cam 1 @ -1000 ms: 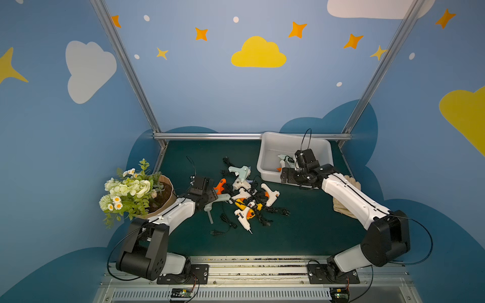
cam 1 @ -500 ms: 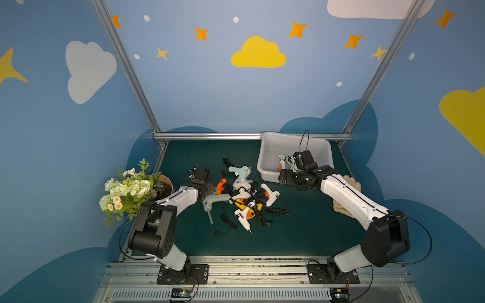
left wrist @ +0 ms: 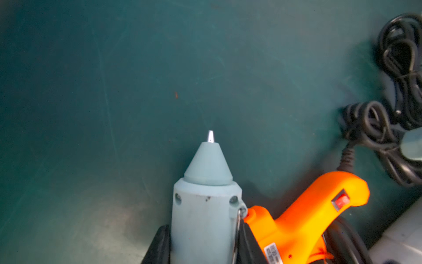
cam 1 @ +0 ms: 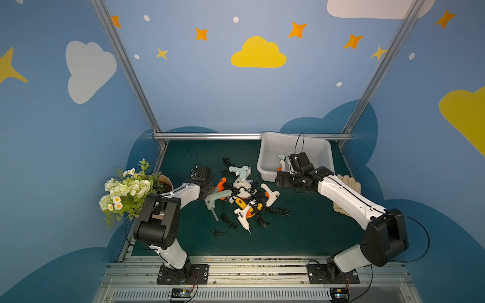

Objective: Put the hot melt glue gun into the storage box
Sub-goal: Pick up the hot melt adhesive gun from the center of the board.

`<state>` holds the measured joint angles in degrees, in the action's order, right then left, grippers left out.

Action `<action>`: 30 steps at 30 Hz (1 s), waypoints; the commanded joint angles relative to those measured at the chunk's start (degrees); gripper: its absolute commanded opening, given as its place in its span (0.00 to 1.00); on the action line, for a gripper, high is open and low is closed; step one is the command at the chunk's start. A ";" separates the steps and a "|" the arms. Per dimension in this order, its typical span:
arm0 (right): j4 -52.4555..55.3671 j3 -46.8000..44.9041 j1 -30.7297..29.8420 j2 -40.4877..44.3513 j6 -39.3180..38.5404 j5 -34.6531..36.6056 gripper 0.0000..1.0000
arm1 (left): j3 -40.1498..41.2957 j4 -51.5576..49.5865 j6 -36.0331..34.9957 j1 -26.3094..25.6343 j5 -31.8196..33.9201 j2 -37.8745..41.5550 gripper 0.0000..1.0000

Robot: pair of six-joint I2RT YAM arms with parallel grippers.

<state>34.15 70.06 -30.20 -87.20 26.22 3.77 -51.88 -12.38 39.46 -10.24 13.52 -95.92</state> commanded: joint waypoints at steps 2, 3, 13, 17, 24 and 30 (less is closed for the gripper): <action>-0.73 -1.30 -0.91 -0.22 0.94 -1.05 0.98 | 0.17 -3.63 -0.23 -0.13 -0.56 0.51 0.07; -0.90 -1.48 -1.01 -0.09 1.03 -1.49 0.98 | -0.02 -4.08 -0.62 -0.11 -0.55 1.52 0.04; -8.57 -6.25 -1.98 4.15 0.73 -12.11 0.98 | -1.70 -5.90 -7.86 -5.13 0.86 16.89 0.03; -13.18 -7.84 -2.01 6.94 -0.39 -19.38 0.98 | -1.82 -3.96 -11.30 -7.89 1.49 22.60 0.03; -19.91 -6.91 -1.99 8.21 -5.37 -40.37 0.92 | -1.61 3.72 -20.27 -13.02 -1.03 28.65 0.03; -20.69 -4.16 -3.73 6.24 -6.74 -50.35 0.85 | -1.65 9.16 -24.46 -15.82 -4.60 29.19 0.03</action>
<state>15.94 63.46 -32.60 -80.12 21.45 -38.28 -51.92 -9.37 18.65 -25.26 11.42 -67.55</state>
